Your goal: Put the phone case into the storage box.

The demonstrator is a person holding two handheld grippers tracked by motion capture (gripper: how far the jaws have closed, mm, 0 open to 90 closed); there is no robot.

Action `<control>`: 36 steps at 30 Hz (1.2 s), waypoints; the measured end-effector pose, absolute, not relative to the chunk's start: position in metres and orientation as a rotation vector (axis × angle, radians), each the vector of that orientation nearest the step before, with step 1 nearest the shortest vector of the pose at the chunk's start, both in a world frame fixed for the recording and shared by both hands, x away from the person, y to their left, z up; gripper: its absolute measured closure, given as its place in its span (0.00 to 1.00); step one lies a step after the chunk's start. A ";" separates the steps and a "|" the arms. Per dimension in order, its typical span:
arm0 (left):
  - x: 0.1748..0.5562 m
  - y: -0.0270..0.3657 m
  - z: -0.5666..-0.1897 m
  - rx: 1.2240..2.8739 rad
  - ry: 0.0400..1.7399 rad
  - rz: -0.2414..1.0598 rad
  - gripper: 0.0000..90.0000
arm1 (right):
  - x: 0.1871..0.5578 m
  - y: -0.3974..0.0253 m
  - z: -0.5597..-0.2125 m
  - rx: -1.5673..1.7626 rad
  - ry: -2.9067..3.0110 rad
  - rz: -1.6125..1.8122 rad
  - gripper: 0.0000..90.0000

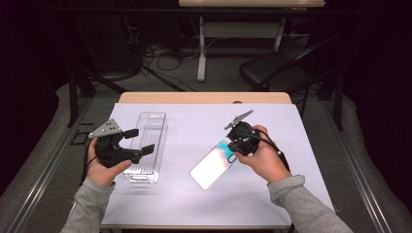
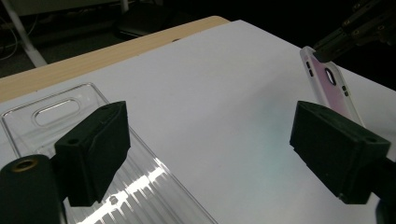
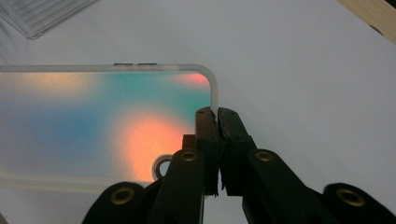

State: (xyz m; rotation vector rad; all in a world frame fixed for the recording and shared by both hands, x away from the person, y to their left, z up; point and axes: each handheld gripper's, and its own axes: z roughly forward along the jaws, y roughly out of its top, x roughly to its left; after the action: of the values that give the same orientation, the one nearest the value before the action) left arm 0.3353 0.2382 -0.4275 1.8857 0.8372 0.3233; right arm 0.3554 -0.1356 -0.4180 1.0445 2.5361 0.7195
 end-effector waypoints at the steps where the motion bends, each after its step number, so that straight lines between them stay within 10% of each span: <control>1: 0.335 0.238 -0.428 1.887 0.839 0.325 0.17 | 0.355 -0.135 -0.417 1.041 2.535 0.715 0.98; 36: 0.330 0.206 -0.439 1.910 0.753 0.241 0.21 | 0.351 -0.107 -0.411 0.921 2.483 0.742 0.98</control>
State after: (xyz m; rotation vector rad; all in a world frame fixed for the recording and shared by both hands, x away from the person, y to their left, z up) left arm 0.3302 0.2056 -0.4391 1.9105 0.7529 0.2410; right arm 0.3510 -0.1070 -0.4111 0.9207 2.4832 0.7416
